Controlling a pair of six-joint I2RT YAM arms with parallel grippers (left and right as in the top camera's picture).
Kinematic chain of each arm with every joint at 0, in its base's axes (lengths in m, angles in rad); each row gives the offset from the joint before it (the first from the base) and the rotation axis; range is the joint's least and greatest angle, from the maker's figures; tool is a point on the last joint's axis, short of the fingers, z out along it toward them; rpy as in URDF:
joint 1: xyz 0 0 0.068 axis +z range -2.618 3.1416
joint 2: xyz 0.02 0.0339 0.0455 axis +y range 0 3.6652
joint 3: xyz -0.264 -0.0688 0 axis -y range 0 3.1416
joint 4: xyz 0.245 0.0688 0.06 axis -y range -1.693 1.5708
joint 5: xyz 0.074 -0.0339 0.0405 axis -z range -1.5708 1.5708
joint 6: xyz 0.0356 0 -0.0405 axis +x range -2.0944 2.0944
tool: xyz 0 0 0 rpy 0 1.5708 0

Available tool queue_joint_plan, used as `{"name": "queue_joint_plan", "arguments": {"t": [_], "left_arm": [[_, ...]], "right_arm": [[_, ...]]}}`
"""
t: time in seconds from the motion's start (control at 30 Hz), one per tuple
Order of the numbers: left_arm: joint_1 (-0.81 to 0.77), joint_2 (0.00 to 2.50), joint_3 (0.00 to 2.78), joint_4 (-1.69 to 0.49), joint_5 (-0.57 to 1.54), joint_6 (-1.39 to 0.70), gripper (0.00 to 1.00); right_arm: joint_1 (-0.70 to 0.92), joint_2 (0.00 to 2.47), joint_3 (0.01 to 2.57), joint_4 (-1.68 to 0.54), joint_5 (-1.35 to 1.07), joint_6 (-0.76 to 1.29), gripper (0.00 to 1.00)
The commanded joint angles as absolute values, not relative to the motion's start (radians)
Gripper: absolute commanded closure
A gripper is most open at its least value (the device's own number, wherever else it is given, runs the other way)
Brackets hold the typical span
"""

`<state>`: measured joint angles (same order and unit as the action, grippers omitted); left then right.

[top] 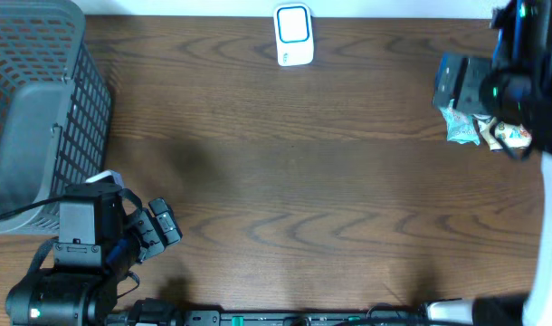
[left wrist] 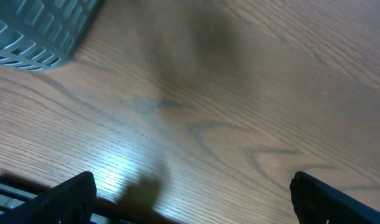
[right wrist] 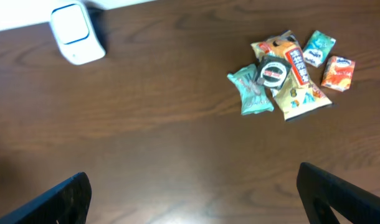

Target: Scan the item barcode

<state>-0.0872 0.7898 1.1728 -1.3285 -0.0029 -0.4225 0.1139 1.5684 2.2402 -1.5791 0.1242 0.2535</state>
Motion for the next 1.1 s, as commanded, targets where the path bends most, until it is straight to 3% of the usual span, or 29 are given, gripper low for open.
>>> {"name": "queue_joint_plan", "arguments": {"t": [0.0,0.5,0.83,1.07], "left_arm": [[-0.089,0.79,1.174,-1.331,-0.009,-0.428,0.02],[-0.089,0.79,1.174,-1.331,-0.009,-0.428,0.02],[-0.089,0.79,1.174,-1.331,-0.009,-0.428,0.02],[-0.089,0.79,1.174,-1.331,-0.009,-0.428,0.03]], "right_arm": [[0.151,1.449,2.132,-1.578,0.148,0.262,0.01],[0.159,0.962,1.454,-1.369,0.146,0.266,0.01],[0.159,0.888,1.37,-1.558,0.144,0.265,0.01],[0.159,0.888,1.37,-1.563,0.143,0.265,0.01]]}}
